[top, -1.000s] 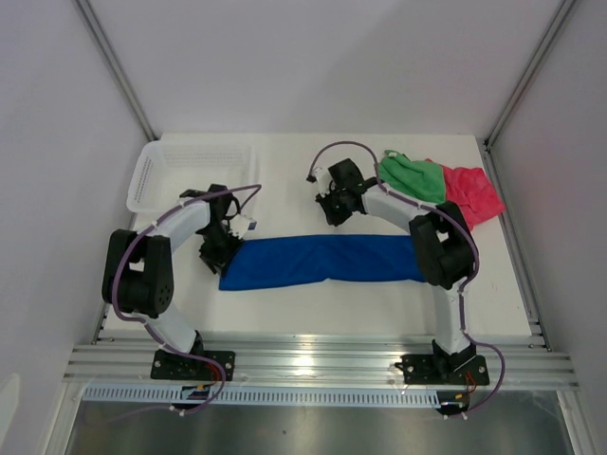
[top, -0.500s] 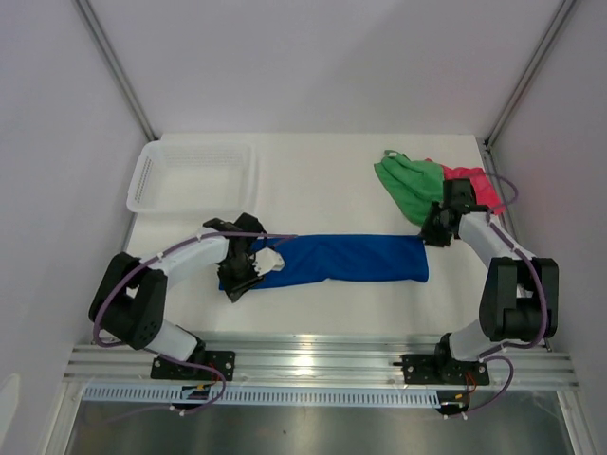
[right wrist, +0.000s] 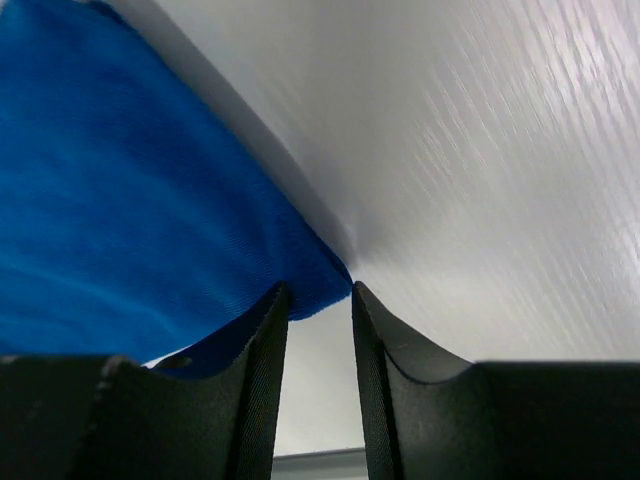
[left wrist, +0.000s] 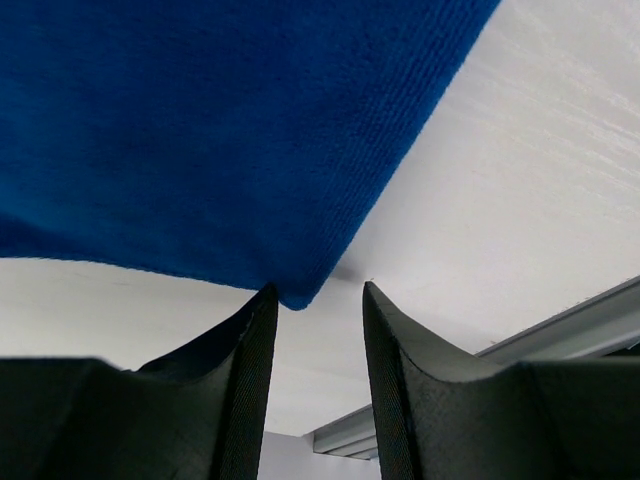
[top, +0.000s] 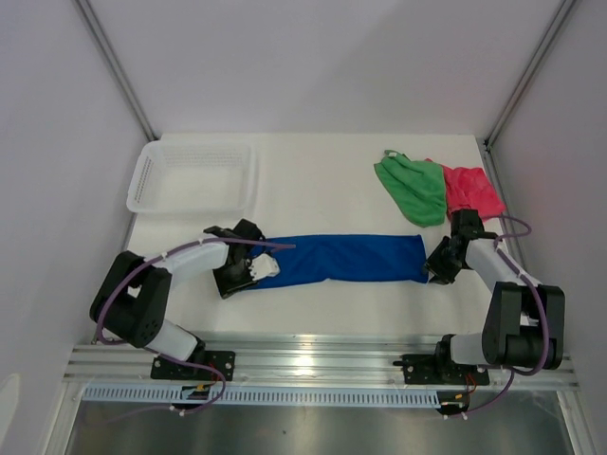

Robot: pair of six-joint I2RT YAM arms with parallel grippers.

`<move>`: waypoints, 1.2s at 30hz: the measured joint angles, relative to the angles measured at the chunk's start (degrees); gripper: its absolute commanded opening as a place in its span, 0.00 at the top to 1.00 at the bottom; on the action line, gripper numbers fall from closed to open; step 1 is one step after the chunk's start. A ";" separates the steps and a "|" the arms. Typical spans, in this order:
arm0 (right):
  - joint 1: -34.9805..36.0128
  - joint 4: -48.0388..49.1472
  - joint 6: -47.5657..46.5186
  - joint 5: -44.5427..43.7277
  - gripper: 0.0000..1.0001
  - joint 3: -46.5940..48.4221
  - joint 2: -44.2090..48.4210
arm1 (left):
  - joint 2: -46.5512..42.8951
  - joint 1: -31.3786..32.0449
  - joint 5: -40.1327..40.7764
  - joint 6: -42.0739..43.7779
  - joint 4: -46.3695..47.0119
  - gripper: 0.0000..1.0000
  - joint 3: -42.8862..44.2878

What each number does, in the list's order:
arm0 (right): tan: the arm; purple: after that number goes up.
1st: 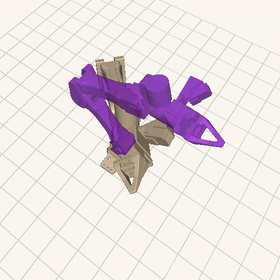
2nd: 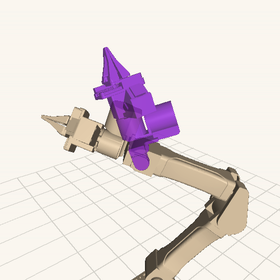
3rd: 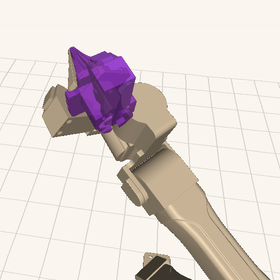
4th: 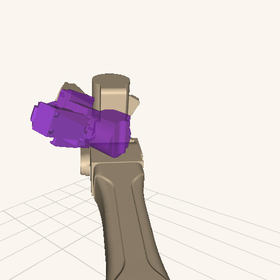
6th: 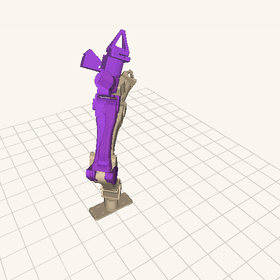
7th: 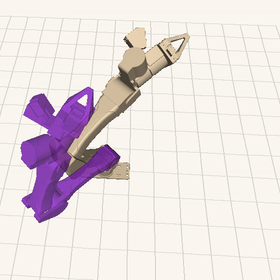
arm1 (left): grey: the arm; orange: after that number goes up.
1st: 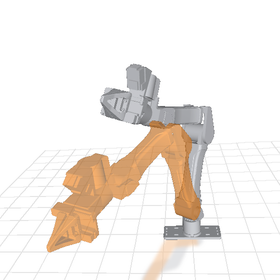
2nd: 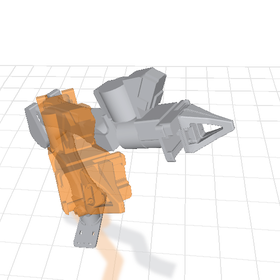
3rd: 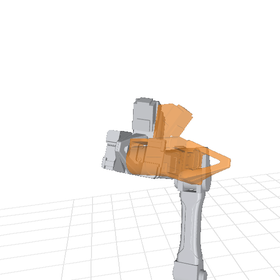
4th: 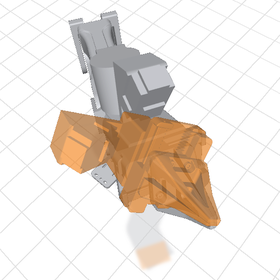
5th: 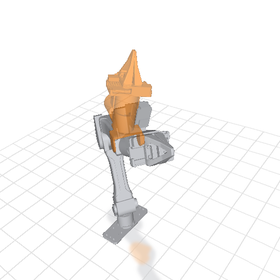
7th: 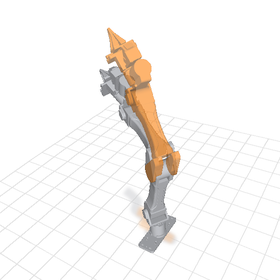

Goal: Roll the towels
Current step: Fold the towel

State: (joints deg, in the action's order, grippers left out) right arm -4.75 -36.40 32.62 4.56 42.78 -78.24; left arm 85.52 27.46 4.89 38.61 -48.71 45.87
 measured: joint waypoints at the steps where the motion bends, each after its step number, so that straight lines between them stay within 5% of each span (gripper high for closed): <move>1: 0.00 -0.35 0.33 -0.09 0.59 -0.44 0.22 | 0.07 0.00 0.13 0.31 0.42 0.57 -0.83; 4: -0.37 -0.85 1.62 -0.13 0.56 -2.16 2.34 | 0.70 0.00 1.11 0.66 1.14 0.60 -2.16; 8: -0.63 0.98 4.37 1.70 0.55 -4.39 3.43 | 1.25 0.00 3.02 0.39 2.21 0.91 -2.12; 11: -0.63 2.64 6.67 3.02 0.55 -6.10 2.91 | 1.44 0.00 4.28 0.50 3.17 0.99 -2.16; 14: -0.63 4.44 9.14 4.33 0.61 -7.45 2.75 | 1.27 0.04 4.59 0.50 3.56 0.99 -2.58; 18: -1.03 7.13 11.43 4.94 0.85 -7.91 1.75 | 0.48 0.00 5.31 0.59 4.35 0.99 -3.37; 23: -2.25 7.61 11.69 3.52 1.00 -8.07 1.90 | -0.57 -1.07 5.64 1.03 5.25 0.99 -4.15; 31: -4.76 6.88 9.11 0.83 0.97 -8.26 3.39 | -0.74 -2.08 5.86 1.55 5.62 0.99 -4.35; 33: -4.79 6.62 8.57 0.81 0.77 -8.28 3.67 | -0.76 -2.12 5.64 1.60 5.55 0.93 -4.33; 36: -4.85 5.79 7.67 0.57 0.65 -8.15 3.91 | -0.83 -2.23 5.44 2.10 5.33 0.75 -4.28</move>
State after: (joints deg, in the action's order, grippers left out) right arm -9.61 -30.61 40.29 5.13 34.63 -74.32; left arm 84.68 25.23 10.33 40.71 -43.38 41.58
